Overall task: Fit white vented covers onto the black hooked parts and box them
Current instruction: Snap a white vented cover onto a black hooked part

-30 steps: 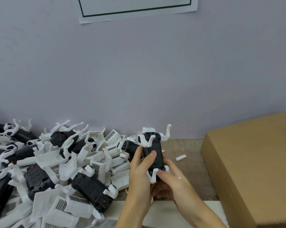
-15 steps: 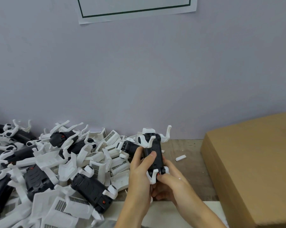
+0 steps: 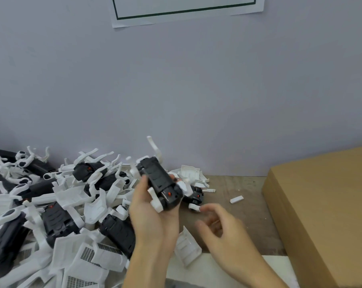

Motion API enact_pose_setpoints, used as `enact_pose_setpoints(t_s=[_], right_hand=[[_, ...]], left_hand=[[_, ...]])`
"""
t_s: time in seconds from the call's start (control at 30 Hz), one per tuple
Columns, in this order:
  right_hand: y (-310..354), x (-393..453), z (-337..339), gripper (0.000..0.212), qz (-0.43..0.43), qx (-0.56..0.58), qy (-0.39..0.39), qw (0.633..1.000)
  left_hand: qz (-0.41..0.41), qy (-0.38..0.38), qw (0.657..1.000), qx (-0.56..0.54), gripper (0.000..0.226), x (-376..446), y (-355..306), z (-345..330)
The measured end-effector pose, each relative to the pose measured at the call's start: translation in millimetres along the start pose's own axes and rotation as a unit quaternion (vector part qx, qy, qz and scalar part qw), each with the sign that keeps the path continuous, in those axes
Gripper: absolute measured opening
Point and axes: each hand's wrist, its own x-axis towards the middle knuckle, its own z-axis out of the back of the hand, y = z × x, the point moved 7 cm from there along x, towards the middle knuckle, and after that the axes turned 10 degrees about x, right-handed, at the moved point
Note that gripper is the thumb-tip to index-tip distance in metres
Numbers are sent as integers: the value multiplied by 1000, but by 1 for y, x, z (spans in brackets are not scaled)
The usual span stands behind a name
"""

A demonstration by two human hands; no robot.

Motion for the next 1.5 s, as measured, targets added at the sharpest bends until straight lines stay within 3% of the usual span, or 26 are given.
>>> enact_pose_setpoints(t_s=[0.13,0.23,0.33,0.43,0.7,0.87,1.0,1.1,1.17,1.23,1.37,1.5], right_hand=[[-3,-9,-20,75,-23,-249,81,965],[-3,-9,-30,64,-25,-313,128,941],[-4,-5,-20,38,-32,-234,109,966],[-7,-1,6,33,-47,-101,41,993],[-27,9,43,19,-96,54,-45,993],[-26,8,60,14,-79,105,-149,980],[-19,3,74,15,-59,302,-263,914],[-6,-4,75,17,-3,271,-297,916],[6,-7,70,20,52,166,-289,941],[17,-7,60,21,100,72,-243,962],[22,-5,52,24,131,9,-192,973],[21,-2,48,29,123,-15,-153,980]], left_hand=[[-17,-2,999,-29,36,1,-14,3],[0,-9,1000,-24,32,0,-12,3],[25,12,1000,7,33,-1,-6,-1],[43,58,994,87,24,-2,2,-9],[64,17,957,281,54,2,15,0],[3,-3,890,456,52,-2,1,-4],[-33,-9,814,580,51,-7,-7,-13],[-71,46,782,618,46,-14,7,-27],[-90,95,786,605,47,-19,25,-37],[-77,113,811,568,50,-22,39,-41],[-47,110,856,503,66,-17,46,-38],[-38,131,879,457,43,-17,53,-37]])
